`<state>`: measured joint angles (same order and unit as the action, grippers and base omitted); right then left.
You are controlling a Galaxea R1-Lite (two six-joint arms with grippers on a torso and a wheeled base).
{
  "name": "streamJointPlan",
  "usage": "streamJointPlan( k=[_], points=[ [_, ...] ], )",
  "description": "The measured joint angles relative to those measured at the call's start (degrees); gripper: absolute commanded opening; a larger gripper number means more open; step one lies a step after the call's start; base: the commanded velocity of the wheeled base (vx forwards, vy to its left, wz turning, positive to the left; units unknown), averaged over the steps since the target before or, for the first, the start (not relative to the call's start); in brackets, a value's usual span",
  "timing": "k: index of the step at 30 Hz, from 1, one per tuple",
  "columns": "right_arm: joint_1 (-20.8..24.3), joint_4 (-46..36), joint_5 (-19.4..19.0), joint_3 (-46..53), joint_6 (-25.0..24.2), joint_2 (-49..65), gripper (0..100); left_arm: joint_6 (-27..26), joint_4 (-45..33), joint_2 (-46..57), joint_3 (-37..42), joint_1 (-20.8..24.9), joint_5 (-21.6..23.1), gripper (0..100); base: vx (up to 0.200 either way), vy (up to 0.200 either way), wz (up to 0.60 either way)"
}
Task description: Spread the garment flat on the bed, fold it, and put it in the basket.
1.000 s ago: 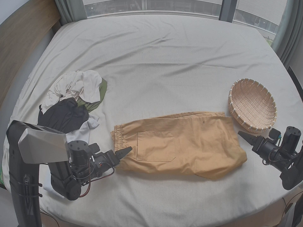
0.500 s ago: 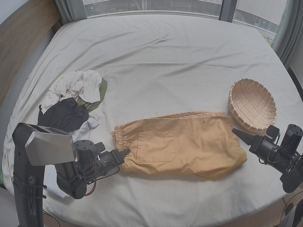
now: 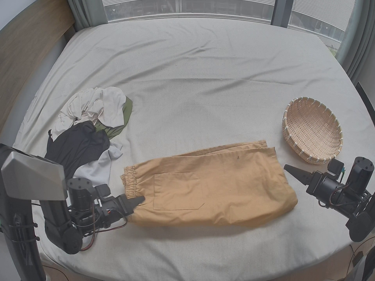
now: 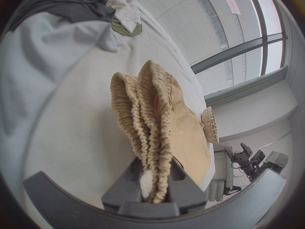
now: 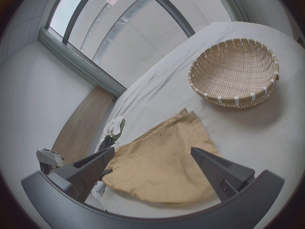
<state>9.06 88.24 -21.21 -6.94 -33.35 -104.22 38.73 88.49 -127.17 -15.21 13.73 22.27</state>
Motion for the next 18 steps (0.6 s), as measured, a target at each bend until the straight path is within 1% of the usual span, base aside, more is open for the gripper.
streamJointPlan(
  k=[4,8,10,12,14,18],
  points=[
    [1.4,0.0,0.0,-0.1,0.0,-1.1,100,-2.7,0.0,3.1,4.8,-4.2,0.9,0,0.000,0.000,0.00],
    [3.4,0.1,0.0,-1.1,0.0,-2.2,100,-3.7,0.0,5.6,7.3,-8.0,1.5,0,0.000,0.000,0.00],
    [4.4,0.1,0.1,-1.6,0.0,-2.5,100,-3.8,0.0,6.6,7.9,-8.9,1.7,0,0.000,0.000,0.00],
    [4.9,0.1,0.2,-1.8,0.0,-2.7,100,-3.8,0.0,7.6,8.1,-9.0,2.3,0,0.000,0.000,0.00],
    [5.5,0.1,0.2,-1.9,0.0,-2.8,100,-3.6,0.1,8.9,8.2,-8.2,3.8,0,0.000,0.000,0.00],
    [6.1,0.1,0.2,-1.9,0.0,-3.0,100,-3.4,0.2,10.7,7.8,-4.9,5.2,0,0.000,0.000,0.00]
  ],
)
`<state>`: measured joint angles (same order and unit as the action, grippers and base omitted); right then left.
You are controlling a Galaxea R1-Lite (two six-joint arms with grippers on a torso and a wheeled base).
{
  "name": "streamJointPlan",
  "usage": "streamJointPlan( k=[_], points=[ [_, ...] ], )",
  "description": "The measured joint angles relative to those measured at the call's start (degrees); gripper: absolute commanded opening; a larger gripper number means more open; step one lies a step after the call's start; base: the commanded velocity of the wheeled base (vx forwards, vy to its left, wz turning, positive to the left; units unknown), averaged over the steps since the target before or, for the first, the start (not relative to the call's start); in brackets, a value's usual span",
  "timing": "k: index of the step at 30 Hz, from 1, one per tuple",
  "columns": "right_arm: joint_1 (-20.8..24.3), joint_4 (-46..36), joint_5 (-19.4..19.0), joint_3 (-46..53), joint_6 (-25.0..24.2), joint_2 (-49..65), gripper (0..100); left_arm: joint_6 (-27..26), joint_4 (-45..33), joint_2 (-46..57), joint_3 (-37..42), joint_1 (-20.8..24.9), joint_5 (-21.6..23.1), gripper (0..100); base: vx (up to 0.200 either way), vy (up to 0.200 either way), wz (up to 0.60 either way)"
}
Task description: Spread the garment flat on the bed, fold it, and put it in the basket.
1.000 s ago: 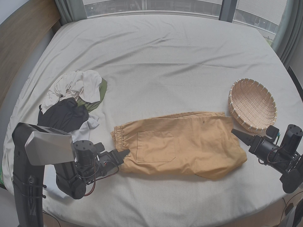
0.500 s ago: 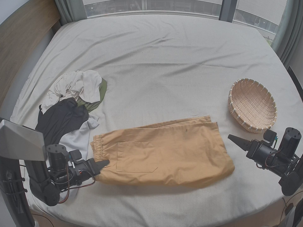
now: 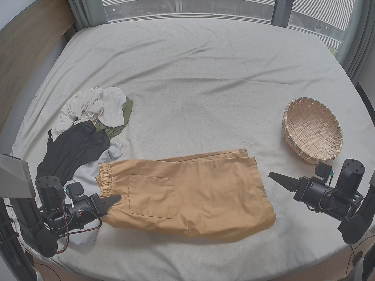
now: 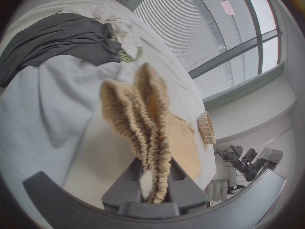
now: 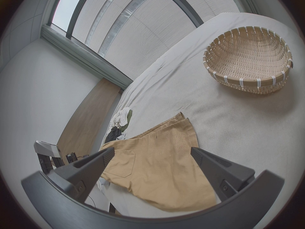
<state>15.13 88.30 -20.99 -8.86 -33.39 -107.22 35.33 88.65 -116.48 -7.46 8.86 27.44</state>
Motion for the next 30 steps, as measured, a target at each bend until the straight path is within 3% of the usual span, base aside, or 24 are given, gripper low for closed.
streamJointPlan(
  k=[18,30],
  points=[
    [0.5,0.0,0.0,0.1,-1.0,0.1,100,2.4,-0.1,-0.5,-15.1,19.4,0.0,0,0.000,0.000,0.00],
    [0.3,0.1,0.0,-0.1,-3.8,0.7,100,3.1,-0.2,-7.9,-26.7,27.9,-0.2,0,0.000,0.000,0.00]
  ],
)
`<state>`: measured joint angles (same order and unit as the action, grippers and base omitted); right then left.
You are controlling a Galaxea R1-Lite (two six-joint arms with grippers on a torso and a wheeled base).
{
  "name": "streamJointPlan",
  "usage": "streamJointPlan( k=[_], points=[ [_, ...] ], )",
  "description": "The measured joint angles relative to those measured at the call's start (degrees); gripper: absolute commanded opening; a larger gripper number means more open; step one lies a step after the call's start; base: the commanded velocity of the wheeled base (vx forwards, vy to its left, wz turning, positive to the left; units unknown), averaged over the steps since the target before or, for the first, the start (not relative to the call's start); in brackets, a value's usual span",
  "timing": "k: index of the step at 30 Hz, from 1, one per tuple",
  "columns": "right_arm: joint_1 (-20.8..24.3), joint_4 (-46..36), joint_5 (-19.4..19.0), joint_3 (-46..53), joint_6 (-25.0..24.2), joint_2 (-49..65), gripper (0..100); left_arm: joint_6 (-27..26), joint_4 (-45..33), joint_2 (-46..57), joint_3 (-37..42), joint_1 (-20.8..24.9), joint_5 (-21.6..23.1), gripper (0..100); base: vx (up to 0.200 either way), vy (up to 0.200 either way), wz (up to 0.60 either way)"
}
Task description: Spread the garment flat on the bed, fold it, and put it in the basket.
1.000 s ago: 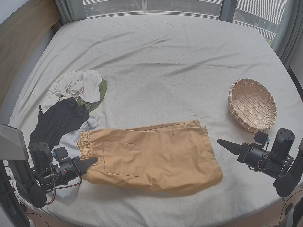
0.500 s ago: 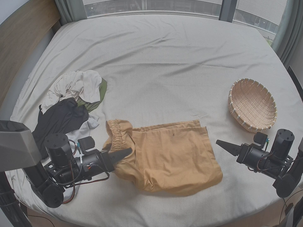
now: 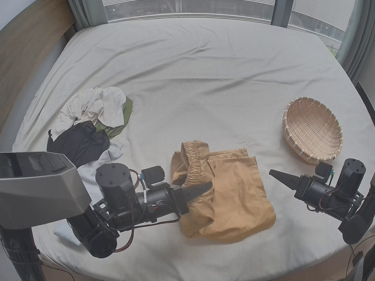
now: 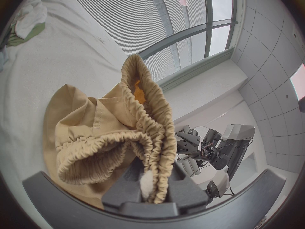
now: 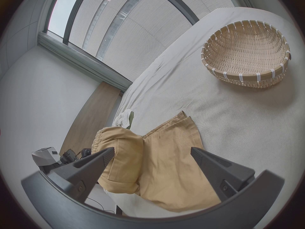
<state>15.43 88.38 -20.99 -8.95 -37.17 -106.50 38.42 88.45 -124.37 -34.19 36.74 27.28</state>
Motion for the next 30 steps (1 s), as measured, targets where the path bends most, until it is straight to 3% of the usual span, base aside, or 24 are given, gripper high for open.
streamJointPlan(
  k=[13,14,21,30],
  points=[
    [-0.2,0.0,0.0,0.0,-0.1,0.3,100,0.2,-0.1,-6.8,-6.5,3.1,-0.1,0,0.000,0.000,0.00],
    [-0.2,0.0,0.0,0.0,-0.1,0.2,100,0.2,-0.1,-7.1,-6.6,3.1,-0.1,100,0.000,0.000,0.00],
    [-0.4,0.0,0.0,-0.1,-0.1,0.2,100,0.2,0.0,-8.1,-7.0,3.2,-0.3,100,0.000,0.000,0.00],
    [-0.5,0.0,0.0,0.0,-0.1,0.0,100,0.2,0.0,-8.4,-7.5,3.5,-3.6,100,0.000,0.000,0.00]
  ],
)
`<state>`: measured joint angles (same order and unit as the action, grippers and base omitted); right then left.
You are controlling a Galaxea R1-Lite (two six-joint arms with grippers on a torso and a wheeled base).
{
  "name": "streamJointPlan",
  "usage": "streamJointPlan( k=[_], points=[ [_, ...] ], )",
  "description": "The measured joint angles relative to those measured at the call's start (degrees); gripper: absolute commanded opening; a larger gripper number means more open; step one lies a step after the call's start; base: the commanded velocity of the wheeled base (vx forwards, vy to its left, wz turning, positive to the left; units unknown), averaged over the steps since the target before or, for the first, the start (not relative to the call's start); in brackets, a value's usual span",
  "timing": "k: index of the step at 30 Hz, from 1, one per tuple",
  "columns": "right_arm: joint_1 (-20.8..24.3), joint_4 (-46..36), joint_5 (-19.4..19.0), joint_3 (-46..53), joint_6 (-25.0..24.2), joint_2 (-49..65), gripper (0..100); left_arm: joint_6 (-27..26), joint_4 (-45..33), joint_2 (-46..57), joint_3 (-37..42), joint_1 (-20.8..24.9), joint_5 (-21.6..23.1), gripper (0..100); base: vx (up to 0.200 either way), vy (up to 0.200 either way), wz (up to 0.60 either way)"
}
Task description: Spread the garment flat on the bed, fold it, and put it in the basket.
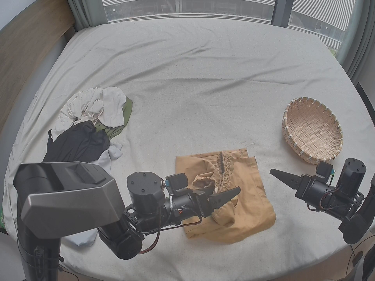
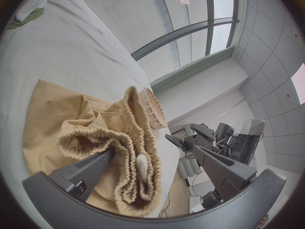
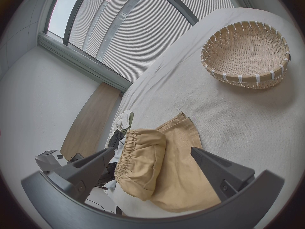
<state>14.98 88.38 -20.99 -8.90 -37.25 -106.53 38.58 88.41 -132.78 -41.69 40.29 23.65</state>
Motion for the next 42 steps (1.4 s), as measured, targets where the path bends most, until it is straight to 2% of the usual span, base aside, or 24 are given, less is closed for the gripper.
streamJointPlan(
  k=[10,21,28,37,42],
  points=[
    [0.1,0.0,0.0,0.4,0.0,-1.8,100,-0.1,0.0,0.4,2.0,1.7,-0.3,100,0.000,0.000,0.00],
    [0.7,0.0,0.0,0.9,0.0,-3.7,100,-0.9,0.2,2.8,5.8,1.0,-2.1,100,0.000,0.000,0.00],
    [3.3,0.0,0.0,0.3,-0.1,-4.3,100,-1.7,0.2,4.9,11.7,-1.5,-5.8,100,0.000,0.000,0.00],
    [8.2,-0.1,-0.2,-6.4,0.2,-7.9,100,-3.9,0.2,9.1,21.6,-7.5,-6.5,100,0.000,0.000,0.00],
    [9.7,-0.1,-0.2,-9.3,0.4,-10.5,100,-4.1,0.3,10.7,25.0,-9.0,-6.5,100,0.000,0.000,0.00]
  ],
)
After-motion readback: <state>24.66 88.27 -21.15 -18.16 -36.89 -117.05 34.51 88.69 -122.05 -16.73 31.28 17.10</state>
